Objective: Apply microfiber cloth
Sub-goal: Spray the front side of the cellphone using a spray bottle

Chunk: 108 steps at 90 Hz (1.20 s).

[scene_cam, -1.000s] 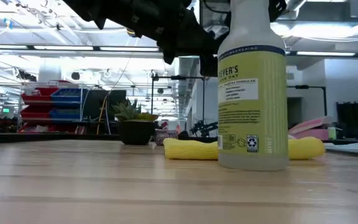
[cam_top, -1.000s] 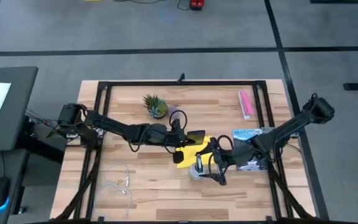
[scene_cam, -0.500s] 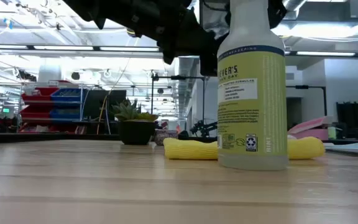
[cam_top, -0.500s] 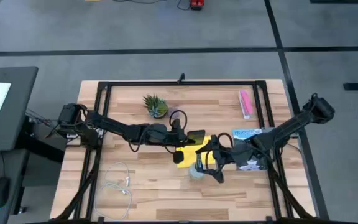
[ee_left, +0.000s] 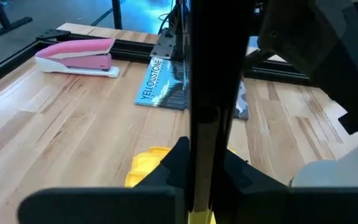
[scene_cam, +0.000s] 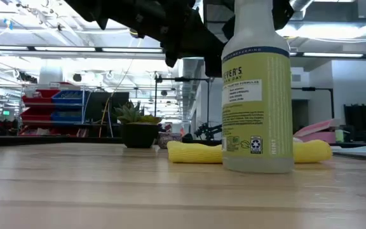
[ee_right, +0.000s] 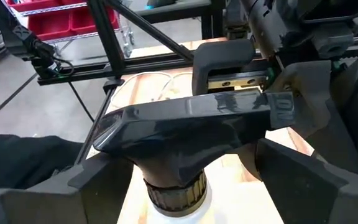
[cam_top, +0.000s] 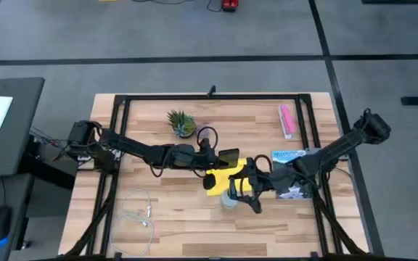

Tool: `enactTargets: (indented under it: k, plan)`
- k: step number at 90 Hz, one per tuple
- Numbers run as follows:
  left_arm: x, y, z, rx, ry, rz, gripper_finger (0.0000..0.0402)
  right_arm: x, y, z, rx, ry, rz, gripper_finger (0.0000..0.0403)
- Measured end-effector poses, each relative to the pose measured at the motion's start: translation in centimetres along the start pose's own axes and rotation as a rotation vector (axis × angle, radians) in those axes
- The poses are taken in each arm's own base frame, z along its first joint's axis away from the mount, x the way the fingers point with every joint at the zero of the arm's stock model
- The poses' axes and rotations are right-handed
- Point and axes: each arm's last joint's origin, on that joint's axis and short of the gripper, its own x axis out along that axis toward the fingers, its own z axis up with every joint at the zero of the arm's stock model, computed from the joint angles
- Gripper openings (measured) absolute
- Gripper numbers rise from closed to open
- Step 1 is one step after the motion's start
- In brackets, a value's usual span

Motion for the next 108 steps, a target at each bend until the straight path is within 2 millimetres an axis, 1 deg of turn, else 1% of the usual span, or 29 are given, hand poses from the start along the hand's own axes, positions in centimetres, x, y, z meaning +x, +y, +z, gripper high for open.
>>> enactTargets:
  k: [34,59,65,76,79,85,89,92,96,108]
  plan:
    - [0.0,0.0,0.2,0.001,-0.022,-0.002,0.0013,0.0,-0.1,-0.2,0.038,0.027,-0.012,0.0263]
    - [0.0,0.0,0.2,0.001,-0.022,-0.002,0.0013,0.0,-0.1,-0.3,0.033,0.032,0.001,0.024]
    - [0.0,0.0,0.2,0.002,-0.022,-0.002,0.0013,0.0,0.1,-0.3,0.023,0.042,0.039,0.022]
    - [0.0,0.0,0.2,0.002,-0.022,-0.002,0.0013,0.0,0.3,-0.3,0.027,0.061,0.098,0.0152]
    - [0.0,0.0,0.2,0.002,-0.022,-0.002,0.0013,0.0,0.2,-0.4,0.022,0.062,0.094,0.0144]
    - [0.0,0.0,0.2,0.002,-0.022,-0.002,0.0013,-0.1,0.3,-0.4,0.004,0.059,0.09,0.014]
    - [0.0,0.0,0.2,0.006,-0.021,-0.002,0.0013,-0.1,0.4,-0.4,-0.018,0.054,0.084,0.0125]
    - [0.0,0.0,0.2,0.012,-0.021,-0.002,0.0013,-0.2,0.4,-0.4,-0.025,0.054,0.086,0.0124]
    - [0.0,0.0,0.2,0.02,-0.021,-0.002,0.0013,-0.2,0.5,-0.4,-0.036,0.054,0.09,0.0134]
    - [0.0,0.0,0.2,0.026,-0.021,-0.002,0.0013,-0.4,0.9,-0.6,-0.048,0.065,0.111,0.0191]
